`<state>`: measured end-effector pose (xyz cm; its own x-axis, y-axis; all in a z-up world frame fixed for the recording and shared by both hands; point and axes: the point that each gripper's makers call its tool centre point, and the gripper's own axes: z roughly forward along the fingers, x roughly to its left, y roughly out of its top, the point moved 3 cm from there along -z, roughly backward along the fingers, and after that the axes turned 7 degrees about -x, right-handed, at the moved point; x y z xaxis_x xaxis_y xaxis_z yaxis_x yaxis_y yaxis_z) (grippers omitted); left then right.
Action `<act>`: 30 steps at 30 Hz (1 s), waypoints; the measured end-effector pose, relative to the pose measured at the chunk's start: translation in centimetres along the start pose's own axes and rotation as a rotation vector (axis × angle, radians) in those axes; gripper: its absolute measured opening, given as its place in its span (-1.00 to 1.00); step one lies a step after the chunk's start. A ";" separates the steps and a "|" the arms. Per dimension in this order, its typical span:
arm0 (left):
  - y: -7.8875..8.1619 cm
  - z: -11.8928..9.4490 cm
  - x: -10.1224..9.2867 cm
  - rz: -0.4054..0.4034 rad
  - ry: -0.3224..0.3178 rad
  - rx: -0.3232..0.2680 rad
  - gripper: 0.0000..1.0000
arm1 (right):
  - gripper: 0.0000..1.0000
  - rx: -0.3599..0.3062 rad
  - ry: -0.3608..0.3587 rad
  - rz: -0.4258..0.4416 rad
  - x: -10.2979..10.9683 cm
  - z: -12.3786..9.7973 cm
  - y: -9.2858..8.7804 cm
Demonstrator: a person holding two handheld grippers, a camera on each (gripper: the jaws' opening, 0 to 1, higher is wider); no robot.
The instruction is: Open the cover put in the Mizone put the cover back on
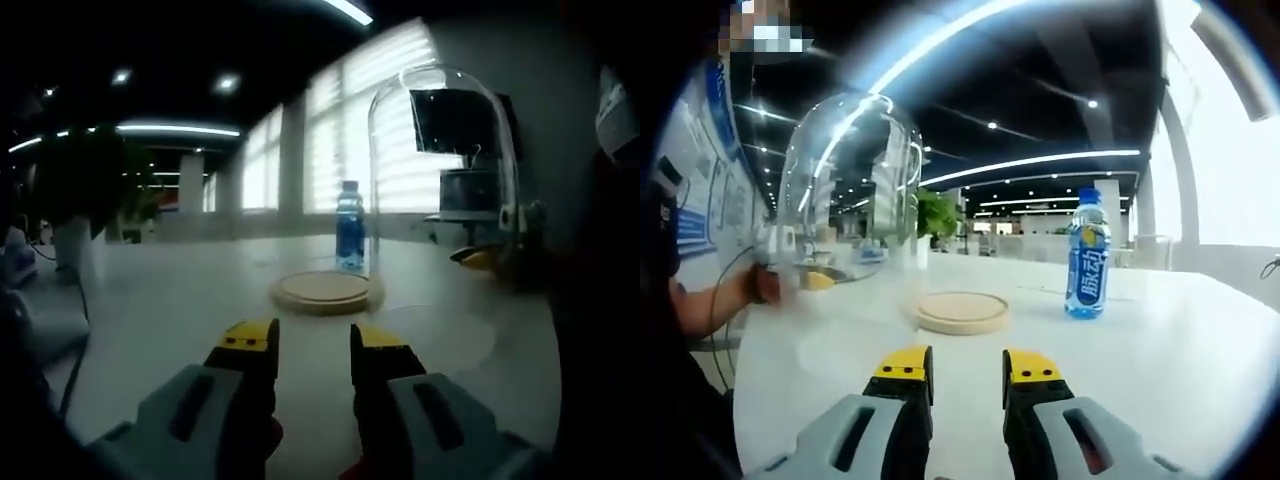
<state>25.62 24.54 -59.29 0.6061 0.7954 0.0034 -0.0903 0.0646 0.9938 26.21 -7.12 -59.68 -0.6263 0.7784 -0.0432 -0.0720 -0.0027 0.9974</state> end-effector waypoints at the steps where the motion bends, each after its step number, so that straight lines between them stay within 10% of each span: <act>1: 0.0 0.0 0.0 0.000 -0.001 0.001 -0.52 | -0.60 0.004 -0.003 -0.003 0.1 0.0 0.0; 30: 0.2 -0.1 0.0 -0.003 -0.007 -0.012 -0.53 | -0.58 0.003 -0.054 -0.046 -1.7 3.1 2.8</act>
<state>25.49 24.64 -59.12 0.6120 0.7909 0.0008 -0.0980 0.0748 0.9924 29.49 -6.55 -56.63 -0.5796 0.8103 -0.0863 -0.0975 0.0362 0.9946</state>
